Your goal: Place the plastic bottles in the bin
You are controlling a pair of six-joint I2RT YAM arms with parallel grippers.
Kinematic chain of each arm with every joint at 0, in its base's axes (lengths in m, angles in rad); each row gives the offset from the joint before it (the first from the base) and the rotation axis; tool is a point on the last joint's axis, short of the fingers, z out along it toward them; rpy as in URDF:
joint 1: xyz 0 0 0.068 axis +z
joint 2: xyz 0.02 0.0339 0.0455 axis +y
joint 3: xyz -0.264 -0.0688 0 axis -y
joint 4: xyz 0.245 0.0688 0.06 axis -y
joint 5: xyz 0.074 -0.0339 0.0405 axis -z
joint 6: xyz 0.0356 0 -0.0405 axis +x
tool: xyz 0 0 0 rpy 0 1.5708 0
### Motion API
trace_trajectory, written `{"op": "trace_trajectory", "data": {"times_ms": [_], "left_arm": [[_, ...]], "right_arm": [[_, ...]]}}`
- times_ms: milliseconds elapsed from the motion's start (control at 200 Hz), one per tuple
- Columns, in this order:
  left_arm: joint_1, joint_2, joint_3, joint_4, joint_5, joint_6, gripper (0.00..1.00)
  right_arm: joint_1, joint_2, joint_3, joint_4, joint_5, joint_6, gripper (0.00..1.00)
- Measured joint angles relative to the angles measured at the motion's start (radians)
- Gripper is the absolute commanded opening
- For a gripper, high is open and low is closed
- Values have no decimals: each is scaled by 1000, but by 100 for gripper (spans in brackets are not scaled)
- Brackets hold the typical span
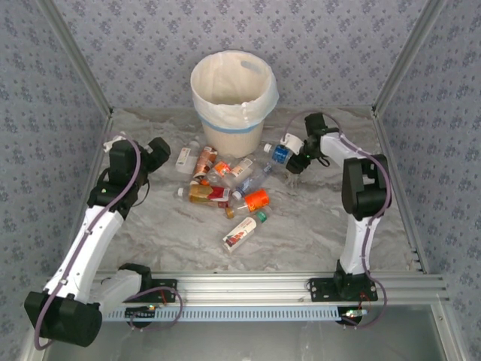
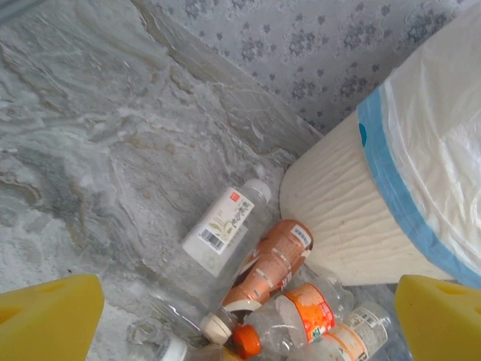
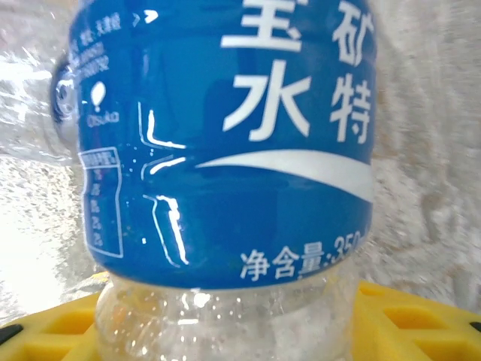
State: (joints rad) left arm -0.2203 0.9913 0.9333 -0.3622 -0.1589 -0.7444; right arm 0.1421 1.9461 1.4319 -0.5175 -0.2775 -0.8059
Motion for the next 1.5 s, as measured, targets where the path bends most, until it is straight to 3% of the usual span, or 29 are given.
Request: {"op": "trace_trajectory", "data": {"times_ms": [460, 675, 879, 1054, 1499], "left_arm": [[3, 24, -27, 48, 17, 3, 99], [18, 32, -27, 45, 38, 0, 99], [24, 53, -27, 45, 67, -10, 100], [24, 55, -27, 45, 85, -16, 99], [34, 23, -31, 14, 95, -17, 99]], "right_arm": [[-10, -390, -320, 233, -2, 307, 45], [0, -525, -309, 291, -53, 431, 46], [67, -537, -134, 304, -69, 522, 46], [133, -462, 134, 289, -66, 591, 47], [280, 65, 785, 121, 77, 664, 52]]}}
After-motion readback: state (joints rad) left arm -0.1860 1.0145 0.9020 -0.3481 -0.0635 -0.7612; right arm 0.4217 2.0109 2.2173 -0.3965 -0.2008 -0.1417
